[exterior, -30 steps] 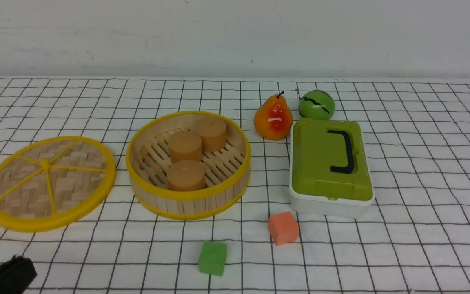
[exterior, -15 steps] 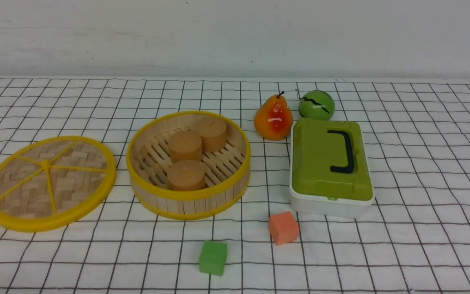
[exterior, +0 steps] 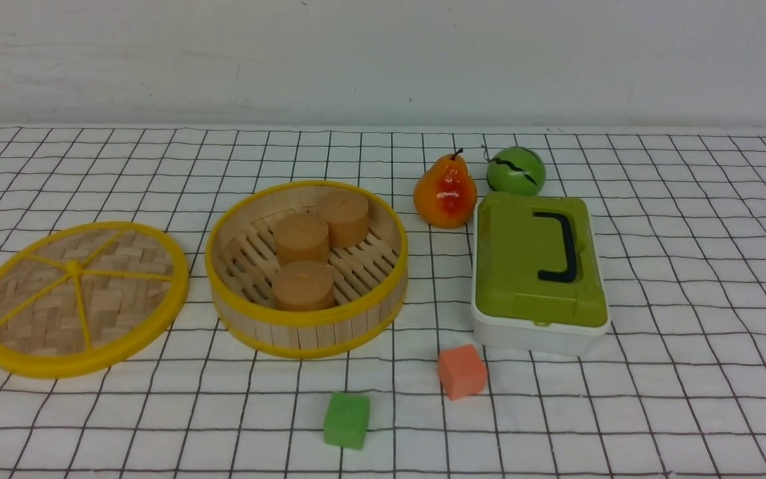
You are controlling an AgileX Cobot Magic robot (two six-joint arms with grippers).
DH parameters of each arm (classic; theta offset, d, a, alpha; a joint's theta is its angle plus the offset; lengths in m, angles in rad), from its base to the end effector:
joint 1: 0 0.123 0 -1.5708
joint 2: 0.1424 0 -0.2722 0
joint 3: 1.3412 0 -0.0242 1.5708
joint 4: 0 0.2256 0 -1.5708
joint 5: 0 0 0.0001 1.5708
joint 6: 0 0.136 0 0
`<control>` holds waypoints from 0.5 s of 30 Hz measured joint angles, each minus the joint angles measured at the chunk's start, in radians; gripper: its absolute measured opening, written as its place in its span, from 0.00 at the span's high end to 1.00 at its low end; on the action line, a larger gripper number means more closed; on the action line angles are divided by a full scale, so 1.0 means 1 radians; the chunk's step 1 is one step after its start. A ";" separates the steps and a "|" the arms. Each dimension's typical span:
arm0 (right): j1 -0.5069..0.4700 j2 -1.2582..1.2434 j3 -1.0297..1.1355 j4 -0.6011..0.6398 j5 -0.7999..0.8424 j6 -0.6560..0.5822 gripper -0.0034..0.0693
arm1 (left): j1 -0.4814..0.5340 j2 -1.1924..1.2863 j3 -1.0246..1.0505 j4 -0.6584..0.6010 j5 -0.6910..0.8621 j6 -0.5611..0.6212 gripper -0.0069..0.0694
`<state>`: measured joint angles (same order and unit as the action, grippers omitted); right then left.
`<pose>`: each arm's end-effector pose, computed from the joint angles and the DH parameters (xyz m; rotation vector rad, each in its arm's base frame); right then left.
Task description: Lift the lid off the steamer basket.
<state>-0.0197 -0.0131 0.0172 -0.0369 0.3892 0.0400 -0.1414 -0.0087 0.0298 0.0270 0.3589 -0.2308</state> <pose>0.0825 -0.0035 0.1599 0.0336 1.8764 -0.0227 0.0833 -0.0105 0.1590 -0.0665 1.8687 -0.2311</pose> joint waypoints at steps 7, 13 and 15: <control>0.000 0.000 0.000 0.000 0.000 0.000 0.62 | 0.001 0.000 0.000 -0.027 0.004 0.053 0.93; 0.000 0.000 0.000 0.000 0.000 0.000 0.62 | 0.001 0.000 0.000 -0.027 0.008 0.054 0.93; 0.000 0.000 0.000 0.000 0.000 0.000 0.62 | 0.001 0.000 0.000 -0.027 0.008 0.054 0.93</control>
<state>-0.0197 -0.0131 0.0172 -0.0369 0.3892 0.0400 -0.1406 -0.0087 0.0298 0.0000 0.3666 -0.1763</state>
